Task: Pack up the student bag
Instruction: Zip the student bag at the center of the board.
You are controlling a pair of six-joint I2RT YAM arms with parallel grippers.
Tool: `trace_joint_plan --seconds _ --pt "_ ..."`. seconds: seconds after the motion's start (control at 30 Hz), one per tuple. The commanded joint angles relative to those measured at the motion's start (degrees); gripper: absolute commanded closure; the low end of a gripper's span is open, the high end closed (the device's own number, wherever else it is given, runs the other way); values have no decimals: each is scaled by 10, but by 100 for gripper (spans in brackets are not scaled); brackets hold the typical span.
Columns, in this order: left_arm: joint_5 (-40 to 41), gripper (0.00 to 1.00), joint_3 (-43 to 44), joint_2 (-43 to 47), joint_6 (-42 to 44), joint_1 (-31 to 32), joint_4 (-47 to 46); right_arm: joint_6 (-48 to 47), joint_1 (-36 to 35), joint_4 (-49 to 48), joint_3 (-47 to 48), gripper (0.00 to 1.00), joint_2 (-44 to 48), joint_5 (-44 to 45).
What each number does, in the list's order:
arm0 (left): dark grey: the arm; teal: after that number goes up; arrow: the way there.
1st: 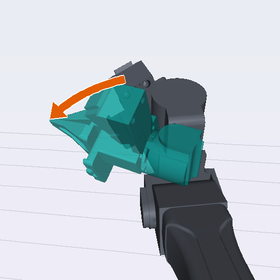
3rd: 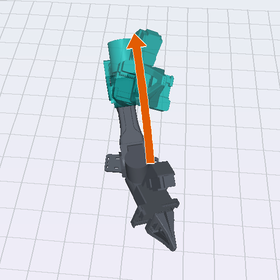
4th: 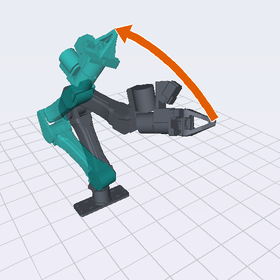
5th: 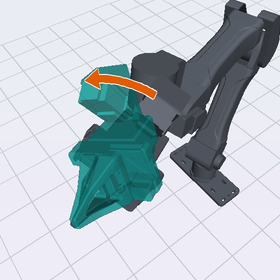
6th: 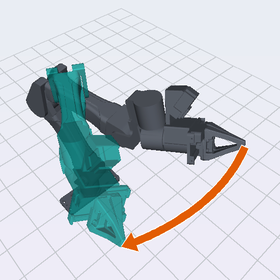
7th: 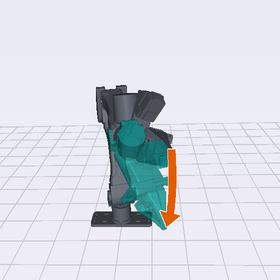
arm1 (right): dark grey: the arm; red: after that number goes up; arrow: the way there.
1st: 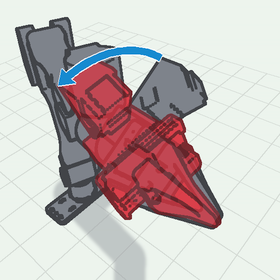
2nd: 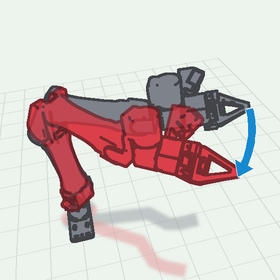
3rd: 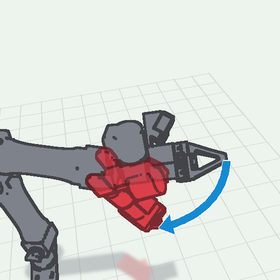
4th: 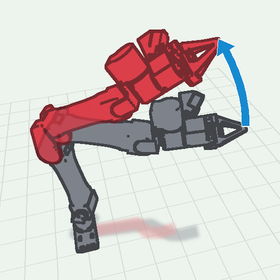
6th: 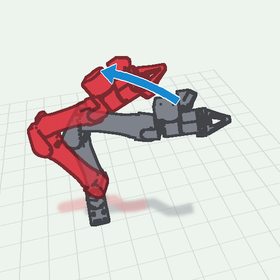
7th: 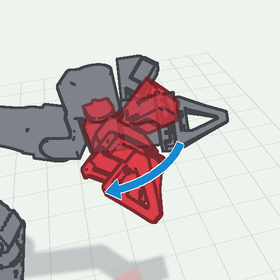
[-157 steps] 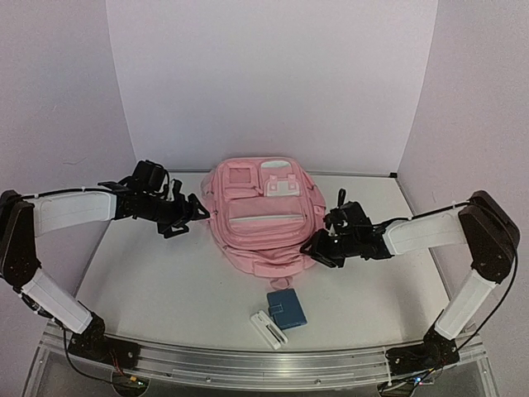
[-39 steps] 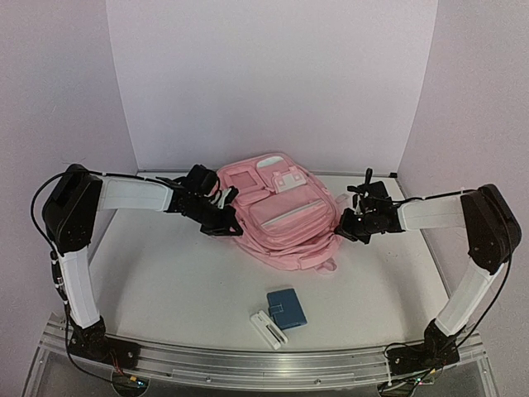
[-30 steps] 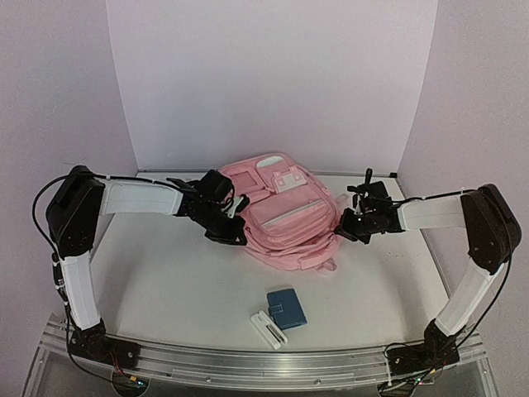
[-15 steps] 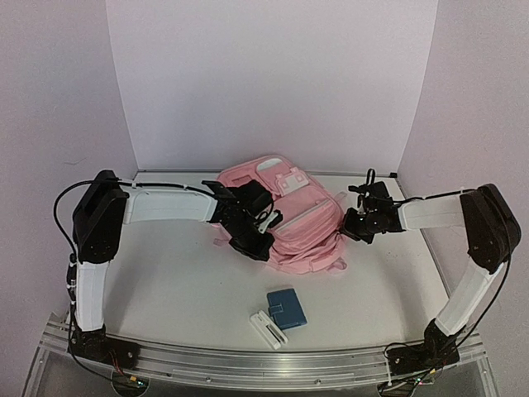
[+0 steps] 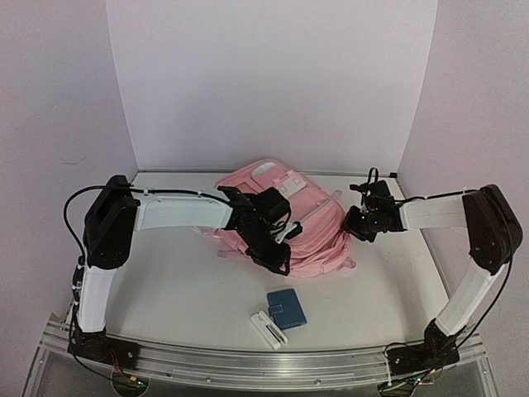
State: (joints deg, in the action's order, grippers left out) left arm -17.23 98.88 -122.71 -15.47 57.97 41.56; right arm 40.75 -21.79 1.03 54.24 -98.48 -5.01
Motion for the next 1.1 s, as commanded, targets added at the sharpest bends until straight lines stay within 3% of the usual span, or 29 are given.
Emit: trace_joint_plan --seconds 0.0,0.07,0.2,0.33,0.47,0.57,0.77,1.07 --pt "-49 46 -49 71 -65 14 -96 -21 -10 12 14 56 56 -22" --pt "-41 35 -84 93 -106 10 -133 -31 -11 40 11 46 83 -22" --pt "-20 29 -137 147 -172 -11 -174 -28 -28 94 -11 37 155 -6" --pt "10 24 -207 202 -246 -69 -190 3 -86 135 -20 36 216 20" --pt "-22 23 -298 238 -323 -135 -262 40 -183 161 -1 37 203 55" --pt "-27 22 -315 244 -351 -155 -304 56 -242 165 25 42 153 84" --pt "-7 20 -290 220 -367 -167 -322 49 -303 170 107 64 39 99" --pt "27 20 -247 173 -373 -173 -290 34 -318 171 150 71 -36 72"
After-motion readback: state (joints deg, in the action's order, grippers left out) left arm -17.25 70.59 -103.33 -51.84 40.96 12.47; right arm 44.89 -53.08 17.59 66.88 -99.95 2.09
